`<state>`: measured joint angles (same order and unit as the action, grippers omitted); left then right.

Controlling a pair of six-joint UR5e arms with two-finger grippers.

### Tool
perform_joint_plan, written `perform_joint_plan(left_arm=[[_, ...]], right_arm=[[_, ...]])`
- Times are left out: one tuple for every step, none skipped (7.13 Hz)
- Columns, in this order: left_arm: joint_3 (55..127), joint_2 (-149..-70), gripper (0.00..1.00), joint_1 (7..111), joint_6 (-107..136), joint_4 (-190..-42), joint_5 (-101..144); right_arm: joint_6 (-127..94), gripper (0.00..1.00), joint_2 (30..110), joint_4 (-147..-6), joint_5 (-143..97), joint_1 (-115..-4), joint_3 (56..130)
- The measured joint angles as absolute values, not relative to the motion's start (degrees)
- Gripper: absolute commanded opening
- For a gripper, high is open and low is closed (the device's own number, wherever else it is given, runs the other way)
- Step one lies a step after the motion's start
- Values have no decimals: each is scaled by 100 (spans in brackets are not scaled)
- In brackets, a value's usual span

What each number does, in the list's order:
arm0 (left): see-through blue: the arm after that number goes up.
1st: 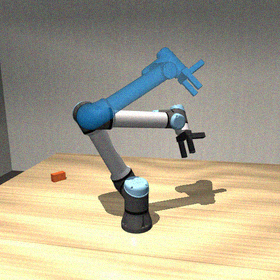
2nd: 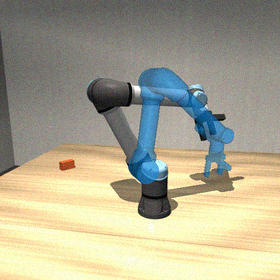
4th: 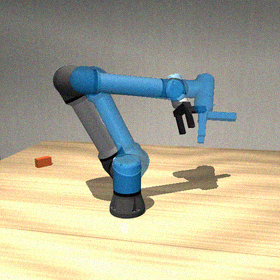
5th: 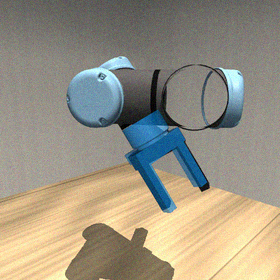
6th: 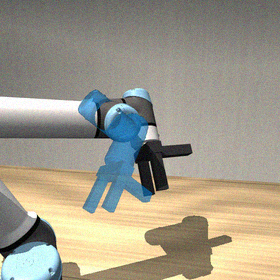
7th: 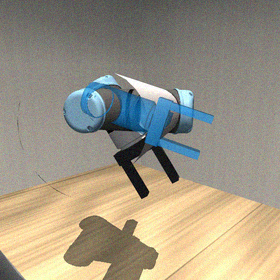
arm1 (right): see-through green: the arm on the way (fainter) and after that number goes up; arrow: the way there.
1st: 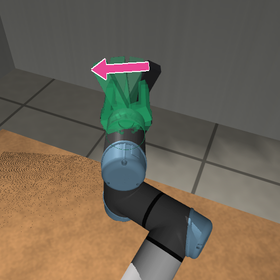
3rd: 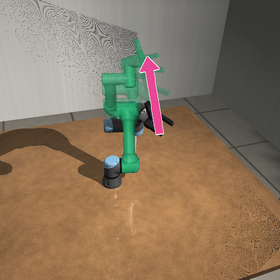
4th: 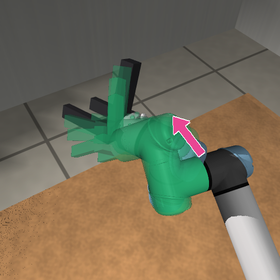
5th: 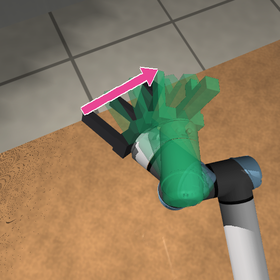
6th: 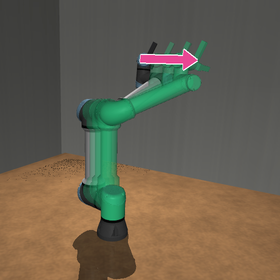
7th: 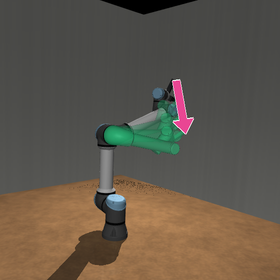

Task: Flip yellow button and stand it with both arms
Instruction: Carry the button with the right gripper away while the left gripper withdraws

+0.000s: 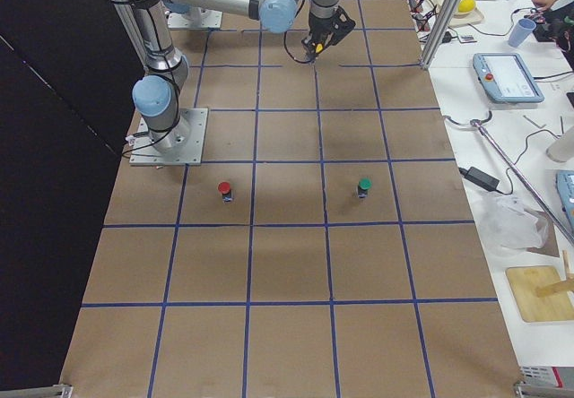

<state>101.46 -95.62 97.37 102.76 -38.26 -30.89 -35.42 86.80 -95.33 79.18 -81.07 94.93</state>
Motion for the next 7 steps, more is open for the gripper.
perform_joint_plan(left_arm=[[10036,-9479,75,9870,9703,-4306,-3548],[9922,-9392,75,9993,8985,-4886,-4006],[9778,-9338,76,10054,8227,-5512,-4441],[9575,-9299,78,10056,7383,-6239,-4892],[9302,-9274,78,10018,6479,-7050,-5395],[9039,-9265,79,9958,5687,-7754,-5873],[8893,-9245,80,9900,5052,-8199,-6347]], right_arm=[[-3499,2,8670,-9612,8319,-7803,9676],[-3598,4,8648,-9922,8762,-7507,9940],[-3809,4,8627,-10439,9236,-7352,10258],[-3975,4,8604,-11009,9650,-7290,10591],[-4073,5,8519,-11598,10027,-7216,10879],[-4127,5,8349,-12159,10294,-7073,11054],[-4150,6,8172,-12607,10404,-6896,11133]])
